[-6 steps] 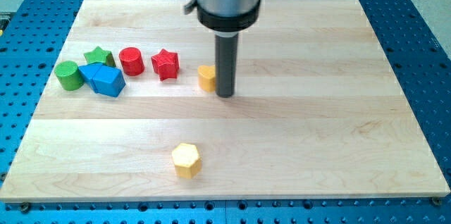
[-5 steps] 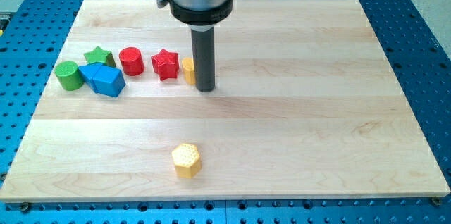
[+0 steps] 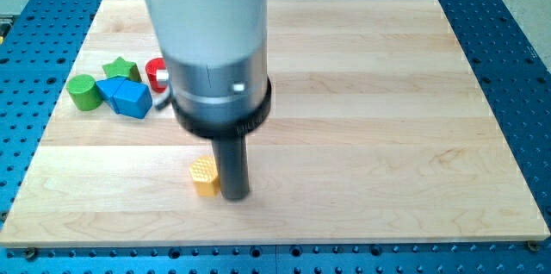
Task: Put the hexagon to the bottom right of the red circle
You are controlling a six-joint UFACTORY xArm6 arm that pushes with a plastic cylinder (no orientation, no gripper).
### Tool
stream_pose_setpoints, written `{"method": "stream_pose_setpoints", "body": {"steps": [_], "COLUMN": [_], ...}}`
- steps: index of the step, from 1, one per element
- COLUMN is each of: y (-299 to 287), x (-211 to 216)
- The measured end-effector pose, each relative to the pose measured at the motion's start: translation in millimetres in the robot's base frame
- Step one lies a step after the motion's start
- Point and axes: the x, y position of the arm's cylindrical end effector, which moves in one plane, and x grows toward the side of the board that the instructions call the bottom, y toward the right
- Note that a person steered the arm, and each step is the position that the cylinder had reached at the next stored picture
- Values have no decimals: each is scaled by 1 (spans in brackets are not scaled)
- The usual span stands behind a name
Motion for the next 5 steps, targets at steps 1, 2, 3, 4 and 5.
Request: {"method": "stream_pose_setpoints", "body": {"steps": [1, 2, 3, 4, 5], "y": [2, 4, -60, -77, -61], "x": [-3, 34, 5, -34, 11]}}
